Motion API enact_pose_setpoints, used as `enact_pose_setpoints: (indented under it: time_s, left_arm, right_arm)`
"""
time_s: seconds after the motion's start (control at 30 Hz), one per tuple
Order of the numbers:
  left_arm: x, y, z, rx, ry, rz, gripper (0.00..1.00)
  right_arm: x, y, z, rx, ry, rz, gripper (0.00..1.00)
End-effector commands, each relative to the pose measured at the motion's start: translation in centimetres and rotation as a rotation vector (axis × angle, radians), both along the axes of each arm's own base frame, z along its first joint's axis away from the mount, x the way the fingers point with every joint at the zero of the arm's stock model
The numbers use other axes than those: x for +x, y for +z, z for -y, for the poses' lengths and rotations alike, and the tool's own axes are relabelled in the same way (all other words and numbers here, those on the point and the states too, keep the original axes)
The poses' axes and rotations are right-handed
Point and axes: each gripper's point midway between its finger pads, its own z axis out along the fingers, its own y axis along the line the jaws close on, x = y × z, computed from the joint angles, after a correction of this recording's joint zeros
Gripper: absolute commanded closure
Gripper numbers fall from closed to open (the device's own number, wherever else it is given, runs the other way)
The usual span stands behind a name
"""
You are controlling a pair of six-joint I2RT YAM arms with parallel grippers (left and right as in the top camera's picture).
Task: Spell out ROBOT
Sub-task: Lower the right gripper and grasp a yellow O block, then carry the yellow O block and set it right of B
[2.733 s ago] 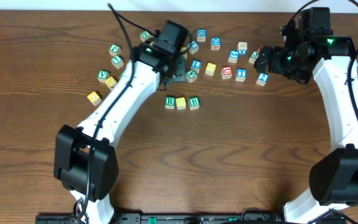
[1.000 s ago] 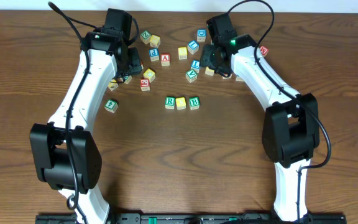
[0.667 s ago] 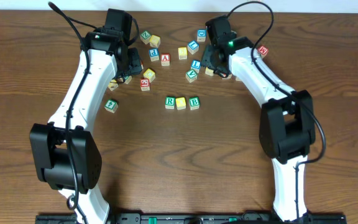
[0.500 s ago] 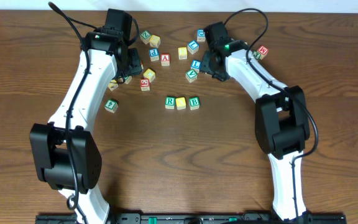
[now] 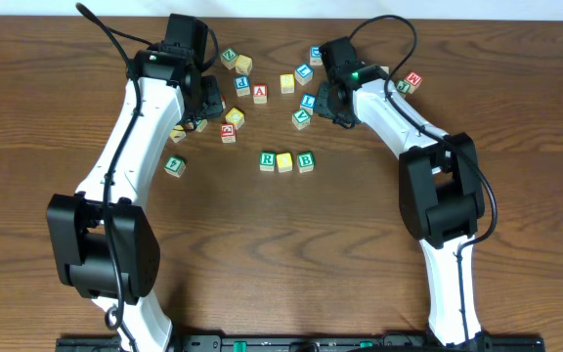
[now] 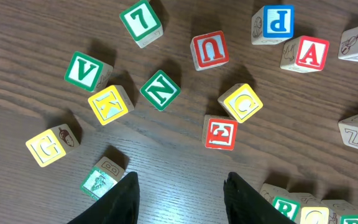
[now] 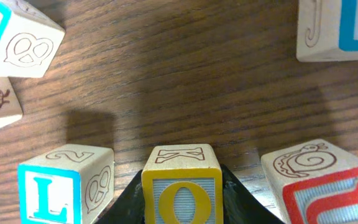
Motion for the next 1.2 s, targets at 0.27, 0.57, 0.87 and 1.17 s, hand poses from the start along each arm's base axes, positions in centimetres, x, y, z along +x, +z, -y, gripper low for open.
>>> enact_pose_setpoints:
  time_s: [0.27, 0.57, 0.87, 1.17]
  left_arm:
    - [0.0, 0.9, 0.0, -0.004, -0.008, 0.019, 0.56]
    - [0.0, 0.9, 0.0, -0.005, -0.008, 0.019, 0.56]
    - [0.0, 0.9, 0.0, -0.004, -0.008, 0.019, 0.56]
    - [0.0, 0.9, 0.0, -0.005, -0.008, 0.019, 0.56]
  right_arm:
    - [-1.4, 4.2, -0.5, -0.022, 0.183, 0.01, 0.76]
    - [-7.0, 5.2, -0.5, -0.014, 0.316, -0.172, 0.76]
    - [-10.4, 2.1, -1.8, -0.042, 0.372, -0.261, 0.77]
    - [-11.2, 0.1, -2.6, -0.044, 0.396, -0.256, 0.76]
